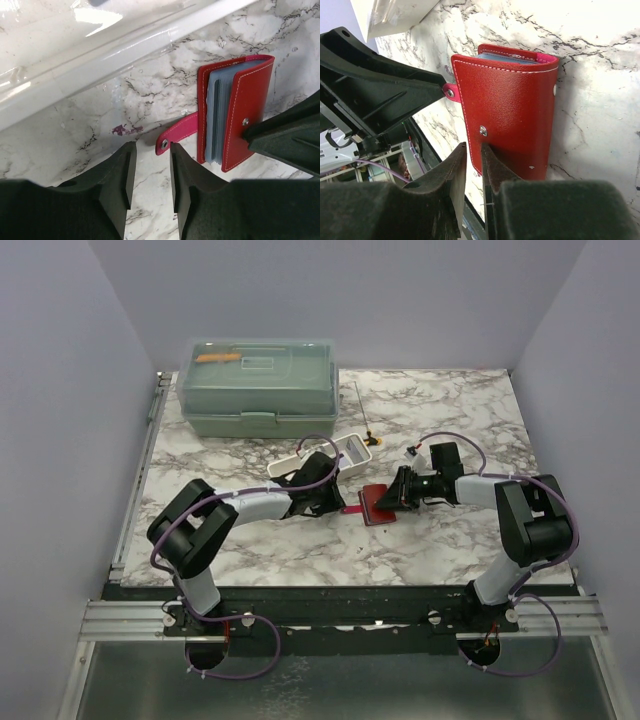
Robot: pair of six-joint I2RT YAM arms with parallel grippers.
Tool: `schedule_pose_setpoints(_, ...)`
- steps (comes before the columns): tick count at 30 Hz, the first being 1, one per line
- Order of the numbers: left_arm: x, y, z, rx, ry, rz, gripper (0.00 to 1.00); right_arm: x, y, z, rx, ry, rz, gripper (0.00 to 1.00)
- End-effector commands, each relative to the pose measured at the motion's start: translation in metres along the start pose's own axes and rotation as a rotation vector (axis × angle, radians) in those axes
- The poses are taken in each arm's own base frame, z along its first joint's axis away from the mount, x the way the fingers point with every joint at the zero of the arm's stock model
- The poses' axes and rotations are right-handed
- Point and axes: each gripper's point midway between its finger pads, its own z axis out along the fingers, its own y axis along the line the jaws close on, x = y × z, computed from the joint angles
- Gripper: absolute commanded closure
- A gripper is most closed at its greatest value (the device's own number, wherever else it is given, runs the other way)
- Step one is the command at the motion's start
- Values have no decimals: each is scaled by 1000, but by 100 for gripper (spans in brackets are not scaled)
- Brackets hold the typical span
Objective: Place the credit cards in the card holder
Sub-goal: Close the card holder at the center of the board.
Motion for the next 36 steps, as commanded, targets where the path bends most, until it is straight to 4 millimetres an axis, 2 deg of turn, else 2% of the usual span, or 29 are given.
schedule_pose_setpoints(1,-6,-12,10,50,-36,-20,72,-4,-8,3,39,-7,-28,79)
schedule_pose_setpoints(3,-4,-12,12,52,-33,-24,74,-3,-7,3,35,-3,-24,79)
schedule_pose_setpoints(6,1,-15,11,69,-11,-22,83,-4,-6,3,28,0,-20,80)
schedule_pose_setpoints(11,2,-20,5,93,-6,-31,85,-6,-5,4,31,-4,-21,80)
schedule_pose_setpoints(18,7,-21,0,111,12,-43,77,-5,-3,5,30,0,-18,80)
schedule_pose_setpoints(22,9,-18,-3,105,10,-44,77,-4,-3,5,31,1,-21,81)
schedule_pose_setpoints(26,8,-17,-5,104,2,-46,81,-3,-3,7,34,5,-20,81)
schedule_pose_setpoints(29,7,-18,-9,111,-3,-47,70,-3,-4,8,40,4,-26,81)
schedule_pose_setpoints(31,7,-17,-11,113,-7,-48,66,-4,-4,8,41,3,-30,81)
schedule_pose_setpoints(36,7,-19,-9,116,-2,-50,69,-3,-4,8,41,4,-31,81)
